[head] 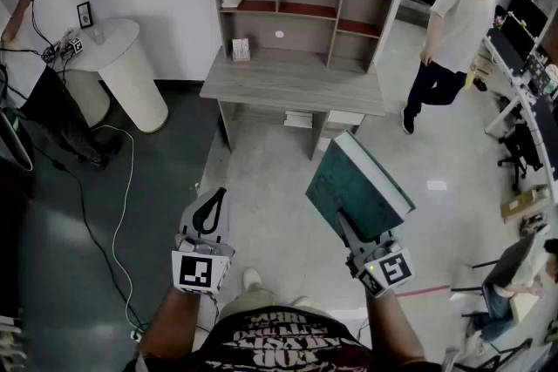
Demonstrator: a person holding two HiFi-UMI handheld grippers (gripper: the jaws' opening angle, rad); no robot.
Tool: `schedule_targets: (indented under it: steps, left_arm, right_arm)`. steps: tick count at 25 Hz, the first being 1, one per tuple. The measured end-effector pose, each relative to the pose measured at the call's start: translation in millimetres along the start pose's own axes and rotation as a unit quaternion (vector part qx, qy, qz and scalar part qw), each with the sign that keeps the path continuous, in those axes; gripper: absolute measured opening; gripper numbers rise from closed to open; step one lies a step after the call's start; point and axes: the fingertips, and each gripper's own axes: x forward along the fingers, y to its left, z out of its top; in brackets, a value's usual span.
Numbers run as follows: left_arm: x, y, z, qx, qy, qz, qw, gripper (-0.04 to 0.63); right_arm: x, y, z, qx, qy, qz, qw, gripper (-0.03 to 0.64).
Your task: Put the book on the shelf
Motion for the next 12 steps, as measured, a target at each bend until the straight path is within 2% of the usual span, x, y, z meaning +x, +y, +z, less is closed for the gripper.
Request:
schedule_targets:
  steps: [8, 12]
  left_arm:
    - [24.7, 58.5, -11.6, -0.005, -0.010, -0.010, 0.9999, 0.008]
    - [35.6, 78.6, -22.6, -0.003, -0.008, -0.021, 0.9997, 0.008]
  right_arm:
    - [57.4, 14.7, -10.2, -0.004, 0.014, -0.008, 1.000, 0.163]
    - [79.7, 20.4, -8.7, -0.001, 0.001, -0.007, 1.000, 0.163]
